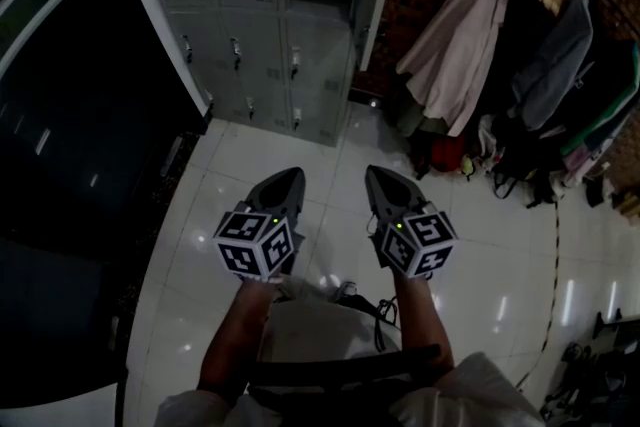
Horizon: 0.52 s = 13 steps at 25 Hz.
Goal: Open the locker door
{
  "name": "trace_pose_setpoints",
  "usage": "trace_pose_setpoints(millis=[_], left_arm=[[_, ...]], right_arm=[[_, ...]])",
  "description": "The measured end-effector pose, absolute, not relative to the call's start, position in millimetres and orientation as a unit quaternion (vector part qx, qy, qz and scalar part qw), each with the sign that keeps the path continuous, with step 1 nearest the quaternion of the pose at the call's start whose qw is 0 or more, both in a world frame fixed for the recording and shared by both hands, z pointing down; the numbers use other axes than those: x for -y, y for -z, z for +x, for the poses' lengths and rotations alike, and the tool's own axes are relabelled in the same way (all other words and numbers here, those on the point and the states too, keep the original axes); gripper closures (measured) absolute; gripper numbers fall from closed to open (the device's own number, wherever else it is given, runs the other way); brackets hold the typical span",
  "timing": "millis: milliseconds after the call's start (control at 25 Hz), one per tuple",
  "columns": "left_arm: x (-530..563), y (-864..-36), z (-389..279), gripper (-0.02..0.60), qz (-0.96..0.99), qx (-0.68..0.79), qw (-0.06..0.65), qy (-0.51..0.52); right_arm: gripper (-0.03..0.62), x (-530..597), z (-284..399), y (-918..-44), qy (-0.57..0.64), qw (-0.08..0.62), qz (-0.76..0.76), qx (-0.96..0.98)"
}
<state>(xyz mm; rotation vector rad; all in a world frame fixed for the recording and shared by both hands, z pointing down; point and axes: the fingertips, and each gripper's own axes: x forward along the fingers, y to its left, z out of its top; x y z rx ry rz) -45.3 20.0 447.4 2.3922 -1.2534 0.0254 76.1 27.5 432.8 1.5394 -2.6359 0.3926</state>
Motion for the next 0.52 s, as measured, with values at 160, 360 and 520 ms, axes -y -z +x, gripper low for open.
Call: trace_pose_setpoints(millis=[160, 360, 520], left_arm=[[-17.8, -449.7, -44.4, 0.584, 0.865, 0.451, 0.221, -0.011], [-13.8, -450.9, -46.0, 0.584, 0.865, 0.450, 0.222, -0.011], [-11.2, -454.1, -48.6, 0.584, 0.866, 0.448, 0.224, -0.012]], right_arm=[[0.594, -25.4, 79.8, -435.9, -0.132, 0.031, 0.504, 0.853], [0.594, -21.9, 77.3, -434.9, -0.131, 0.031, 0.503, 0.854], [0.594, -18.7, 74.2, -436.3, -0.132, 0.031, 0.505, 0.853]])
